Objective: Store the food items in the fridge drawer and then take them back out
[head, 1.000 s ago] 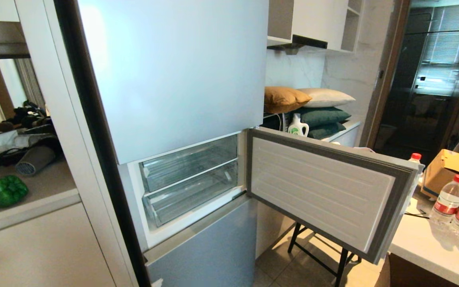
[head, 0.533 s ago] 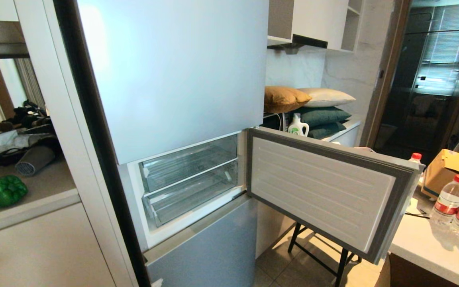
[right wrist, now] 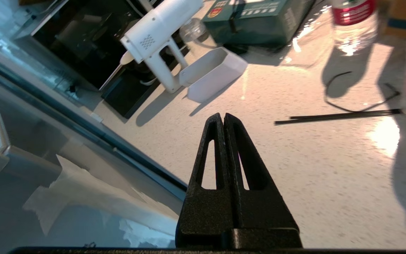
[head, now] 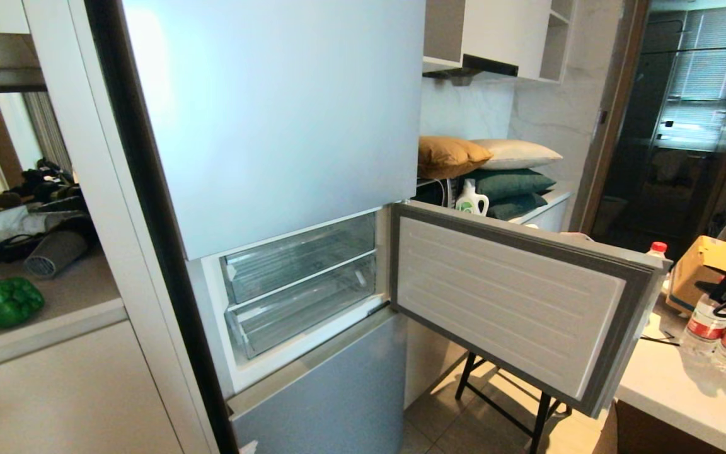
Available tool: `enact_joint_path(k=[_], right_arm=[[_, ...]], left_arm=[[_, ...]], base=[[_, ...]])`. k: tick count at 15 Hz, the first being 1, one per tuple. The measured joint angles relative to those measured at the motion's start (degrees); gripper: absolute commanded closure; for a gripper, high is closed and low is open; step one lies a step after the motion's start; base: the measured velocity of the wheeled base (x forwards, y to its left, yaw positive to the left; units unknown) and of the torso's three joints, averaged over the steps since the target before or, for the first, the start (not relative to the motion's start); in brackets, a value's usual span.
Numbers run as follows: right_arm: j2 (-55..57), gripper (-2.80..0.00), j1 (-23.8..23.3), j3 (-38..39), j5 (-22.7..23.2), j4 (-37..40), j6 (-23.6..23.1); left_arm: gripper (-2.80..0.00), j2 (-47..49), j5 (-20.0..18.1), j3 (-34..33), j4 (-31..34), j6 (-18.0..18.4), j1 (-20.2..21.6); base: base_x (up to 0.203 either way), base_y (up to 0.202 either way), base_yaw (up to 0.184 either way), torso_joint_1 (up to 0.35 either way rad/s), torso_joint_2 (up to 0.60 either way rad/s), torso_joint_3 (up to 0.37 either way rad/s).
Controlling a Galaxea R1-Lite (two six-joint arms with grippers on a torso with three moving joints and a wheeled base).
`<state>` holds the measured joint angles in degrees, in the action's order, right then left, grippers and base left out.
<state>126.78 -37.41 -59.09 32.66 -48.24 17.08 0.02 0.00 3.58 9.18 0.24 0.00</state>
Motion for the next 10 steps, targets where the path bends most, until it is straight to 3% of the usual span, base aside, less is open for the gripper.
enact_joint_path(k=[2,6,10], right_arm=[[1.7,0.00,1.3,-1.5,0.0,-0.1,0.4],[4.4,0.00,3.8,-3.2,0.4,-3.9,5.6],[5.2,0.00,6.2,-2.7,1.0,-3.9,6.2]], left_arm=[[0.00,0.0,0.0,0.0,0.0,0.0,0.0],[0.00,0.0,0.0,0.0,0.0,0.0,0.0],[0.00,0.0,0.0,0.0,0.0,0.0,0.0]], base=[[0.000,0.000,0.000,0.000,0.00,0.000],[0.000,0.000,0.000,0.000,0.00,0.000],[0.000,0.000,0.000,0.000,0.00,0.000]])
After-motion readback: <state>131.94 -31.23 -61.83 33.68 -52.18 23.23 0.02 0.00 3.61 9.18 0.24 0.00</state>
